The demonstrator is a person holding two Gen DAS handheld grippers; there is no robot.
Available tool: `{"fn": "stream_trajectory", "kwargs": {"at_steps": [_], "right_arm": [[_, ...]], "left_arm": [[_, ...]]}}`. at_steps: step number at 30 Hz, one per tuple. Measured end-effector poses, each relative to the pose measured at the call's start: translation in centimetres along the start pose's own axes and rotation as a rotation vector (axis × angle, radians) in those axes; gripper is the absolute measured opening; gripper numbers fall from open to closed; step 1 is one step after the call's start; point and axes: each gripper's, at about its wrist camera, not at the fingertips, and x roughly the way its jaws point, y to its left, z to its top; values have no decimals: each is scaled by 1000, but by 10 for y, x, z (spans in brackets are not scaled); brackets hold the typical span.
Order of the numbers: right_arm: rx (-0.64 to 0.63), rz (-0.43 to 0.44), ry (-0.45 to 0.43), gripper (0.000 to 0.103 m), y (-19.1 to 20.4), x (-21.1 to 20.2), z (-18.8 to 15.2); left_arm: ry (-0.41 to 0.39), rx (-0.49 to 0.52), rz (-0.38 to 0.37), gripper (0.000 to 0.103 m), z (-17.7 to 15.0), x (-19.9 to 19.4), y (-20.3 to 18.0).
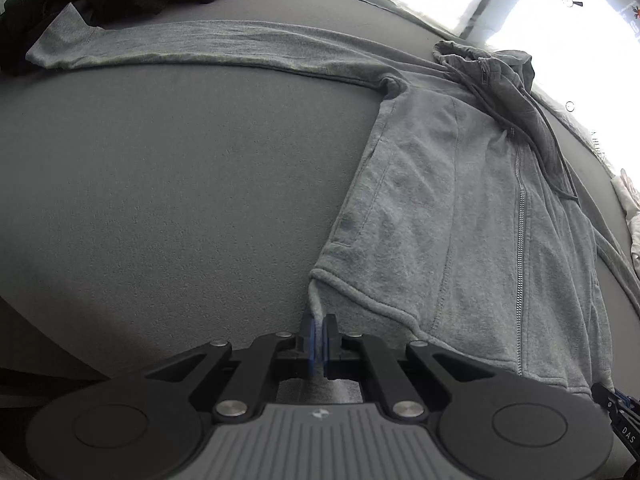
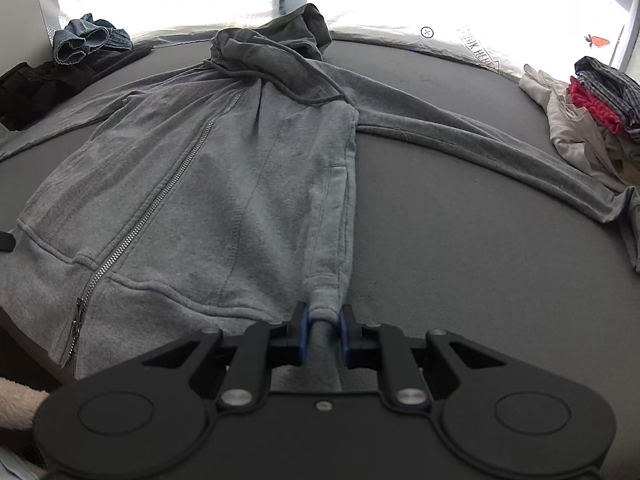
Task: Fold clothes
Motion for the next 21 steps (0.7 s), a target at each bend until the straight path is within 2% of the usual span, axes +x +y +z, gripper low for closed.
{"fn": "stream_trajectory", "kwargs": {"at_steps": [2, 6, 7, 9, 10, 11, 12, 14, 16, 17, 18, 19, 21], "right_arm": [[-9, 8, 12, 16, -1, 1, -3], [21, 36, 24, 18, -8, 5, -1], [32, 36, 28, 20, -10, 6, 0], [47, 30, 37, 34, -14, 6, 2], [53, 22, 39, 39, -16, 6, 3], [63, 9, 35, 51, -19, 4, 4], [73, -4, 31, 57, -21, 2, 6], [110, -17, 4, 58, -30, -3, 11], [168, -20, -28, 67, -40, -7, 18], [202, -23, -44, 74, -45, -7, 22], [230, -24, -57, 75, -50, -6, 26], [256, -24, -66, 75, -54, -4, 31], [291, -31, -76, 75, -59, 3, 40]], "left_arm": [[12, -18, 7, 4, -5, 4, 2], [10, 54, 47, 5, -3, 4, -9], [12, 75, 59, 6, -2, 3, -12], [8, 88, 64, 10, 1, 3, -13], [15, 75, 58, 15, 1, 4, -13], [13, 61, 50, 18, 3, 2, -11], [11, 47, 42, 22, 4, 0, -10], [-14, 33, 39, 33, 11, -6, -9], [-47, 40, 53, 56, 18, -13, -10], [-60, 45, 57, 61, 24, -15, -12], [-73, 51, 60, 69, 30, -17, -14], [-82, 53, 65, 73, 36, -17, -17], [-97, 48, 67, 74, 50, -15, -21]]}}
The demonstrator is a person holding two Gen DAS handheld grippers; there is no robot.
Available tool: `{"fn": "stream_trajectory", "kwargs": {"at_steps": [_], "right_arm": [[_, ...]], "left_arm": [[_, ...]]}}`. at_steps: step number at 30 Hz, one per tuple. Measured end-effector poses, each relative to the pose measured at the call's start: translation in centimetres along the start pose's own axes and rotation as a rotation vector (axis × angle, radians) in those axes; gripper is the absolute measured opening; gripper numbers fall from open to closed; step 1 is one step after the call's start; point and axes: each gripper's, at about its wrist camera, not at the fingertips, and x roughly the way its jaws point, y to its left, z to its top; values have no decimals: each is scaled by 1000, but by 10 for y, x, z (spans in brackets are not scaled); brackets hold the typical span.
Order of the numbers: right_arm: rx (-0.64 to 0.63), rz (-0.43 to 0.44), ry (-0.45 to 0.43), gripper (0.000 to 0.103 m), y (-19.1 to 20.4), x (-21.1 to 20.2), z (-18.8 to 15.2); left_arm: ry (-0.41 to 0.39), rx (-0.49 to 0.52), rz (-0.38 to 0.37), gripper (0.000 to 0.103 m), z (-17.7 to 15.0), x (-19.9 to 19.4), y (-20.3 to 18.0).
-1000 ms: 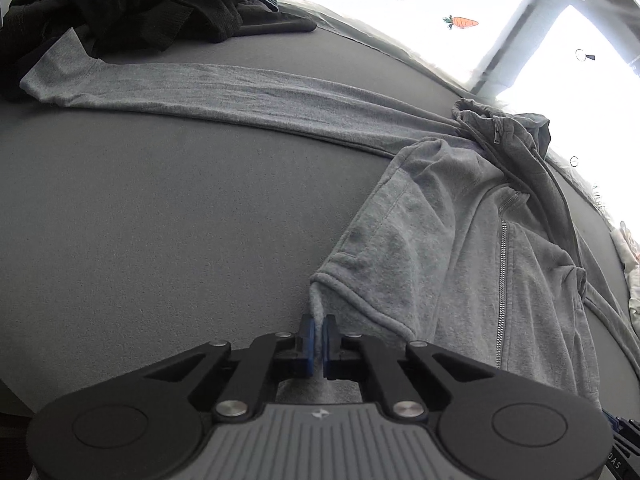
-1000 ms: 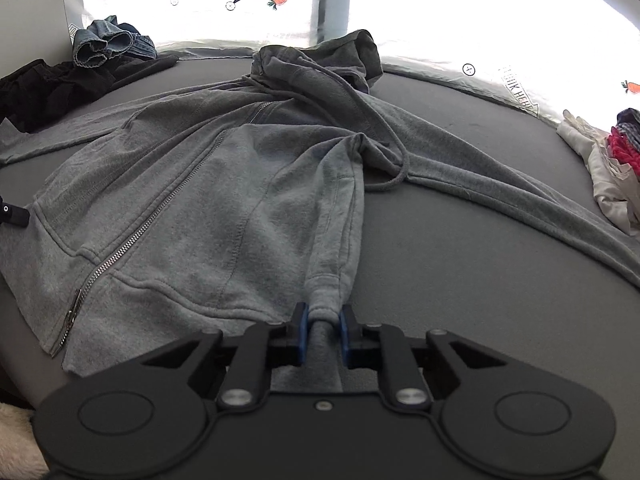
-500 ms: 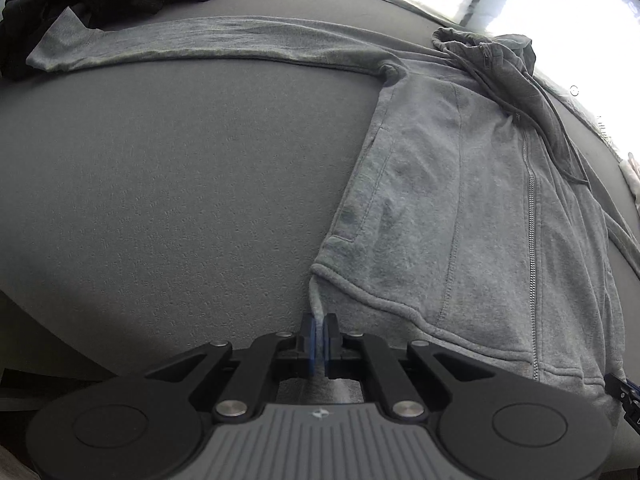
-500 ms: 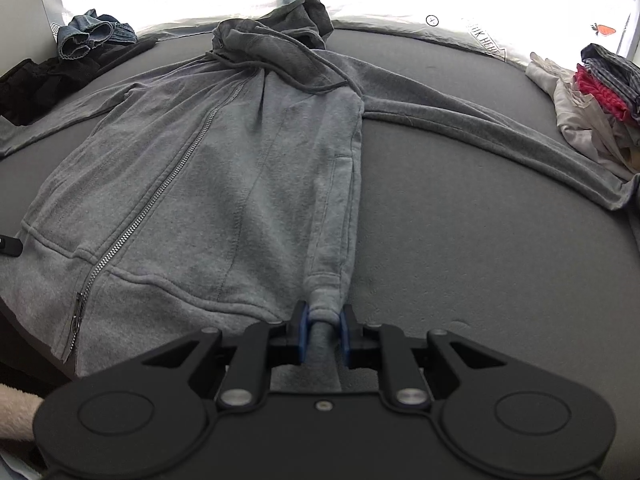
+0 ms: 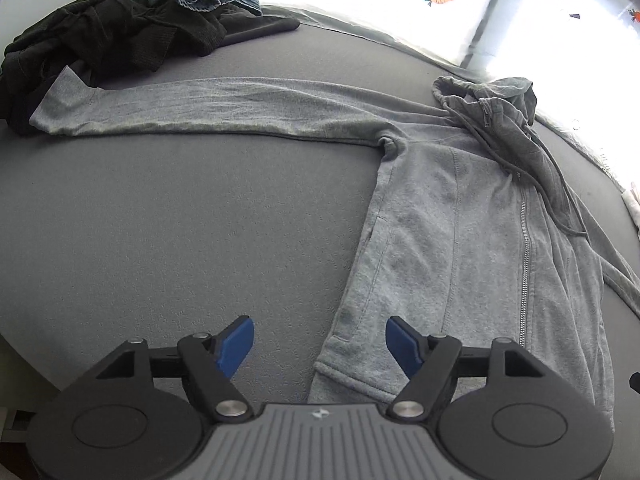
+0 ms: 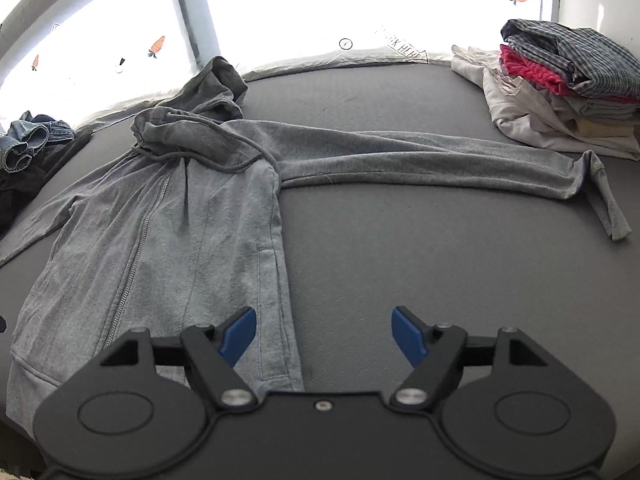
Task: Fold clothes
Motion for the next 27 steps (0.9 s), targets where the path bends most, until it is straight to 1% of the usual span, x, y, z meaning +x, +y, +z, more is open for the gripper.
{"fn": "stream_trajectory", "kwargs": {"at_steps": [3, 7, 11, 13, 15, 18, 21, 25, 27], "right_arm": [[4, -18, -8, 76, 3, 12, 12], [-10, -21, -12, 77, 10, 27, 25], [-21, -20, -38, 76, 17, 41, 44], [-18, -15, -55, 73, 20, 50, 59], [-14, -8, -72, 73, 23, 61, 75], [-6, 9, -93, 73, 27, 82, 105], [-14, 24, -104, 73, 35, 108, 136], [-37, 49, -90, 73, 52, 153, 176], [-49, 74, -76, 73, 65, 177, 194]], "left_arm": [[-18, -2, 6, 81, 17, 7, -6], [-38, 7, 29, 82, 39, 18, -15], [-42, 19, 20, 83, 60, 32, -23], [-49, 36, 14, 83, 75, 40, -27], [-56, 51, 7, 83, 90, 48, -33], [-71, 51, -12, 83, 118, 62, -38], [-81, 46, -15, 83, 144, 79, -45], [-54, 20, -13, 83, 182, 108, -56], [-49, 29, -28, 83, 202, 127, -64]]}}
